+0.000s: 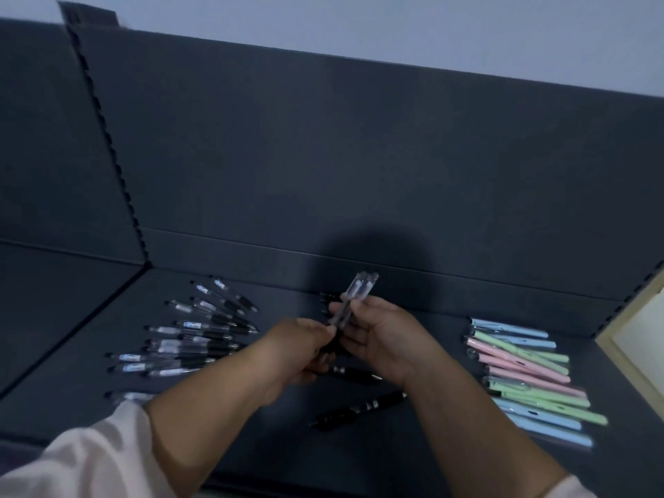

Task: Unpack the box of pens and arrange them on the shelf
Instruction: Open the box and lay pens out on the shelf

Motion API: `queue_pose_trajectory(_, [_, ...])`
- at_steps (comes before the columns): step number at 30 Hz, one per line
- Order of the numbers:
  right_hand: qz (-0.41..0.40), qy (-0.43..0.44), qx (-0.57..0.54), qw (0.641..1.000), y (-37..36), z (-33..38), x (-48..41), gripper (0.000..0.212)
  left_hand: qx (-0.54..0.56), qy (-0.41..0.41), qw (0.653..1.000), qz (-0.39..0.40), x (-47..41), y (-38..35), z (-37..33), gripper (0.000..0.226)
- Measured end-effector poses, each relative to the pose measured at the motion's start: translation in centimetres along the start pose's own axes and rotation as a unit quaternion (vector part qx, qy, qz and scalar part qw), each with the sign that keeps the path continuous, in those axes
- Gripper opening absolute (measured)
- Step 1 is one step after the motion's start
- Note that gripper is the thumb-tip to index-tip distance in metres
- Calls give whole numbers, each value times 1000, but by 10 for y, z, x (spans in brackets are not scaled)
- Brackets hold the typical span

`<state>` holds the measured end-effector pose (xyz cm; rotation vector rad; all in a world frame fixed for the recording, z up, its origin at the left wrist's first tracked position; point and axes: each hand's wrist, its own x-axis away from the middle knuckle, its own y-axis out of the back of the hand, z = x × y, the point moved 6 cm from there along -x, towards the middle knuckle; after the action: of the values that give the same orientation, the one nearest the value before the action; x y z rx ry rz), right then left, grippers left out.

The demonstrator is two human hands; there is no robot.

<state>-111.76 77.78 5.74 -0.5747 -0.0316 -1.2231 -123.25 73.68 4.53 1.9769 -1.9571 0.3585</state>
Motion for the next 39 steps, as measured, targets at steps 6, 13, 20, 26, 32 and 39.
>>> queue_pose_trajectory(6, [2, 13, 43, 999, -32, -8, -12, 16, -131, -64, 989, -32, 3, 27, -1, 24])
queue_pose_trajectory(13, [5, 27, 206, 978, -65, -23, -36, 20, -329, -67, 933, -134, 17, 123, 17, 18])
queue_pose_trajectory(20, [68, 64, 433, 896, -117, -53, -58, 30, -507, -65, 851, -119, 35, 185, 43, 45])
queue_pose_trajectory(26, [102, 78, 577, 807, -151, -81, -79, 27, -563, -104, 812, -113, 48, 200, 58, 37])
queue_pose_trajectory(32, [91, 88, 607, 785, -167, -92, -82, 33, -586, -150, 784, -137, 50, 205, 59, 32])
queue_pose_trajectory(39, [73, 165, 671, 720, -168, -81, -74, 39, -572, -182, 784, -158, 52, 203, 53, 39])
